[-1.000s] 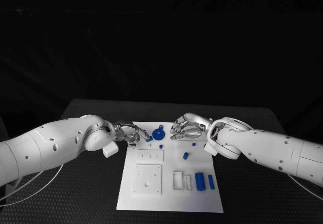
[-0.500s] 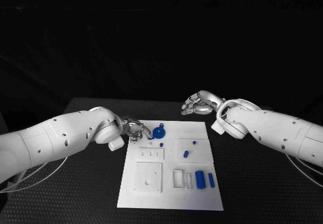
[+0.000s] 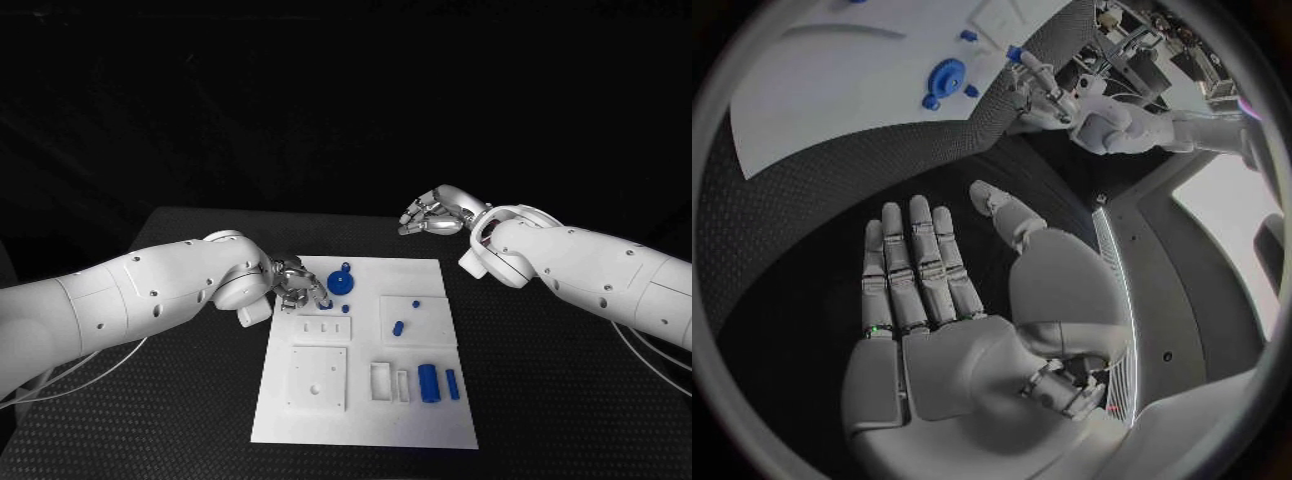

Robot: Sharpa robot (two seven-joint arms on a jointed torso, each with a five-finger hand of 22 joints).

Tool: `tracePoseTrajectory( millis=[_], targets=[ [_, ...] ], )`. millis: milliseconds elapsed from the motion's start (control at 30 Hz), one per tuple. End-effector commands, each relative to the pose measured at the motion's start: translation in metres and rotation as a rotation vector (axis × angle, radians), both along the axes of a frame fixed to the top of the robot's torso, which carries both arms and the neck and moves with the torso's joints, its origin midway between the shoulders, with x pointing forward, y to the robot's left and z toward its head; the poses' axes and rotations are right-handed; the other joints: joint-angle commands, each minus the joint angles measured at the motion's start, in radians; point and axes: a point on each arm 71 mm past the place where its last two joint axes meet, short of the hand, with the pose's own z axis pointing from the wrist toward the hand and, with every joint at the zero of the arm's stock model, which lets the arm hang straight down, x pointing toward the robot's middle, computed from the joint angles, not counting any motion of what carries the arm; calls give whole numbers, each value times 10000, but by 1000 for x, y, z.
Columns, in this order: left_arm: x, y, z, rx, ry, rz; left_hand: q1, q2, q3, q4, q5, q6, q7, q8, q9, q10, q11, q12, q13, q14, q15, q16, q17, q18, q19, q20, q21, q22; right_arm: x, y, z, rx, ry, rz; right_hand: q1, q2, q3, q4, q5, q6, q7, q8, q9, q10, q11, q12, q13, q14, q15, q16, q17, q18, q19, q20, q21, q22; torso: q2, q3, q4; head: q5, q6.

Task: Assemble the parts on the task board

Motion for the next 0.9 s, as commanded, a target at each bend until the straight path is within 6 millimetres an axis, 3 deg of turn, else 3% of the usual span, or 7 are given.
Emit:
tracePoseTrajectory(
  millis=[33,267,900],
  targets=[
    [-2,-2,-1,444,-6,-157,-87,30,72,0,838,1414,-439,850,1665,627,-530,101,48,701,-670,72,21,160,60,-1191,41,1,0,1,0,97,61,55,68,-38,60,1,79,-38,3,-39,-17,-83,-23,24,-16,-95,1,-47,10,-101,-76,-11,-42,15,3,4,0,11,-36],
    [-7,-10,-3,784,-27,-594,-165,48,63,13,670,1582,-494,909,1832,669,-568,293,172,760,-694,184,70,167,98,-1203,81,18,1,0,0,78,78,23,95,-43,81,0,228,-43,9,-42,-21,-89,-19,25,-19,-104,6,-58,9,-107,-92,-8,-42,29,10,-3,20,20,-90],
    [-10,-20,-3,1330,-187,-1048,-513,317,100,98,107,1862,-622,1098,2208,674,-666,817,445,875,-761,377,114,188,223,-1225,149,21,3,0,-1,55,118,24,173,-57,135,-10,638,-46,15,-41,-27,-94,-16,33,-22,-118,16,-81,11,-116,-122,-4,-40,74,26,3,-4,41,-229]
  ],
)
